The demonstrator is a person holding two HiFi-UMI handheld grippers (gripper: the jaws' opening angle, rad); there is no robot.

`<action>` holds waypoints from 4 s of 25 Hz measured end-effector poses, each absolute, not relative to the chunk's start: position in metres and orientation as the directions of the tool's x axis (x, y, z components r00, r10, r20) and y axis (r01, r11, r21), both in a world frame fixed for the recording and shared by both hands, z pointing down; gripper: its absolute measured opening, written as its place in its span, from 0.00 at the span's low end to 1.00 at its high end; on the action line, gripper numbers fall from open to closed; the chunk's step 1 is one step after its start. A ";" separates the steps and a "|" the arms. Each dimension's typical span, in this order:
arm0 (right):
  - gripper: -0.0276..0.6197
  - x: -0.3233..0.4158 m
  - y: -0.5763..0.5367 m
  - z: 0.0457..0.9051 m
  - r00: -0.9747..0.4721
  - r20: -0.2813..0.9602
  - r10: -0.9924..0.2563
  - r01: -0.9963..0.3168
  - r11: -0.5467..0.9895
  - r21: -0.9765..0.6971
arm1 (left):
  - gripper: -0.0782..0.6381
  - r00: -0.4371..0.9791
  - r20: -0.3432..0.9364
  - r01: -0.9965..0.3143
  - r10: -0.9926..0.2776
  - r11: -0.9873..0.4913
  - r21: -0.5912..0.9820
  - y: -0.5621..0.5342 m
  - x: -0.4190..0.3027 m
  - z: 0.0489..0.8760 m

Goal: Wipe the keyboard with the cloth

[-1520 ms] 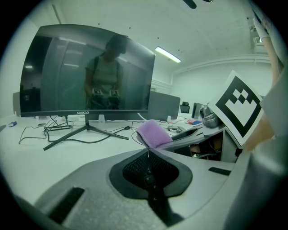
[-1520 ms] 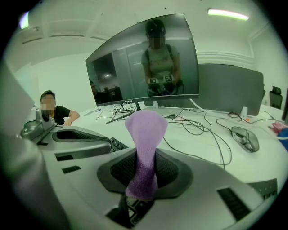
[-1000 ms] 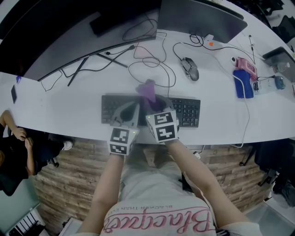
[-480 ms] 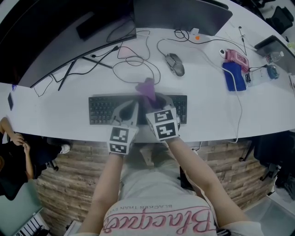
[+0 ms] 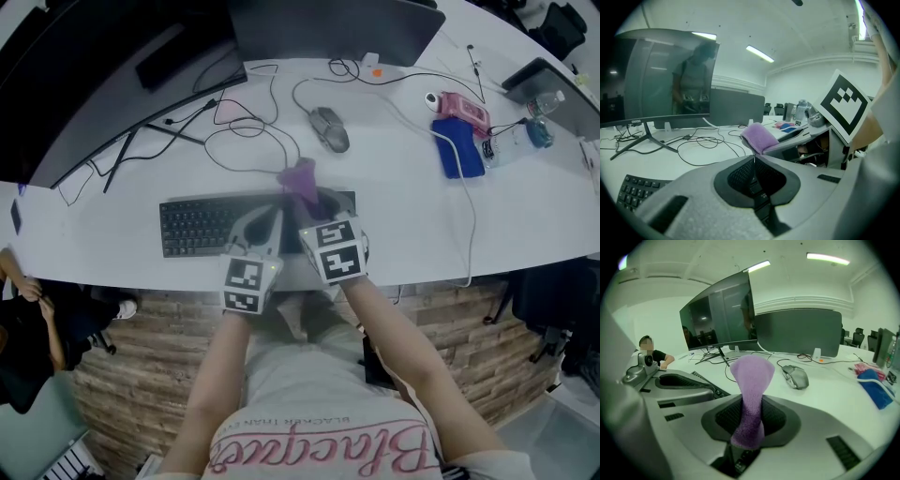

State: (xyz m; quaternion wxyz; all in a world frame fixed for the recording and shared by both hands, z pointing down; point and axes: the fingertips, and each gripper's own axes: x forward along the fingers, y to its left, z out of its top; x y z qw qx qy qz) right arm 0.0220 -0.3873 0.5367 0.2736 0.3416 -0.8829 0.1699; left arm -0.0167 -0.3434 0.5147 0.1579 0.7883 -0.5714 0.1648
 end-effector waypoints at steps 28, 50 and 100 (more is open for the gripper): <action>0.18 0.148 -0.415 0.526 -0.466 0.612 -0.639 -0.811 0.584 -0.008 | 0.12 0.384 0.400 -0.915 -0.832 -0.400 0.045 -0.355 0.063 0.501; 0.18 0.086 -0.335 0.440 -0.554 0.516 -0.654 -0.789 0.610 -0.075 | 0.12 0.366 0.290 -0.920 -0.884 -0.390 -0.029 -0.301 -0.013 0.437; 0.18 -0.268 -0.178 0.541 -0.739 0.671 -0.060 -0.501 0.715 -0.488 | 0.12 0.106 0.412 -0.994 -0.905 -0.108 0.018 -0.179 -0.312 0.492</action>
